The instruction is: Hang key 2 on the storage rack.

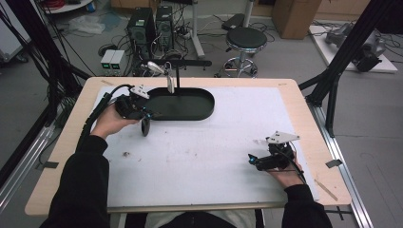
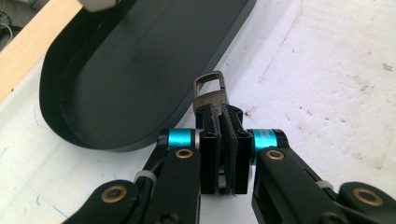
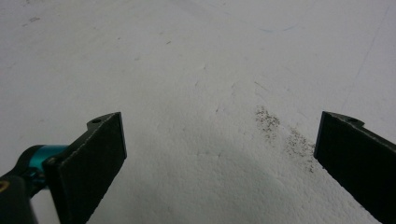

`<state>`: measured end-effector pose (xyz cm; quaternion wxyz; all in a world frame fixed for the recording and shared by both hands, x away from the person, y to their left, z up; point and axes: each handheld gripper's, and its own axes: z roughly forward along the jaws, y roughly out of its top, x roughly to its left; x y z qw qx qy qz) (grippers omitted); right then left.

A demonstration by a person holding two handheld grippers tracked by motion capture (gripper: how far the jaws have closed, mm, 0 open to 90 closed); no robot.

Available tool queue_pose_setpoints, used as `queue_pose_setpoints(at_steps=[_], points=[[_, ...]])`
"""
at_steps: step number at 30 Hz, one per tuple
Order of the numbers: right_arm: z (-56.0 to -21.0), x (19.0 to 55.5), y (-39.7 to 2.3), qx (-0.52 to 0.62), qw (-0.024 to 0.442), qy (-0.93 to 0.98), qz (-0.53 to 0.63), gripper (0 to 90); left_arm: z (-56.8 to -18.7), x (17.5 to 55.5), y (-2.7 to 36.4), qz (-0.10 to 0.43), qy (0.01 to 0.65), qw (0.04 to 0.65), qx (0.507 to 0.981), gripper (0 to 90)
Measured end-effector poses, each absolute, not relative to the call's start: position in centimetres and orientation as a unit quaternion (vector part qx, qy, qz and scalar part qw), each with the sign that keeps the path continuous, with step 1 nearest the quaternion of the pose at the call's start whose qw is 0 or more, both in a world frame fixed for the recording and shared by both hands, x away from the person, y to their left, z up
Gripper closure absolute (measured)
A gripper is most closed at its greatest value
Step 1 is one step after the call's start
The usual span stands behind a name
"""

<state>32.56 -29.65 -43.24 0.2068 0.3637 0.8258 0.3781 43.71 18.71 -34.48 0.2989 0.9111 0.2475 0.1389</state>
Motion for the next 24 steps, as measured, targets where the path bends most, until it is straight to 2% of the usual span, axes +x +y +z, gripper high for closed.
queue_pose_setpoints(at_steps=[10,24], points=[[-43.3,32.6,-29.7,0.362,0.207,0.827,0.376,1.6,-33.9,43.8,18.0,0.147,0.239,0.301,0.911,85.6],[-43.3,32.6,-29.7,0.363,0.206,0.827,0.376,1.6,-31.3,44.1,17.2,0.164,0.228,0.321,0.905,85.6]])
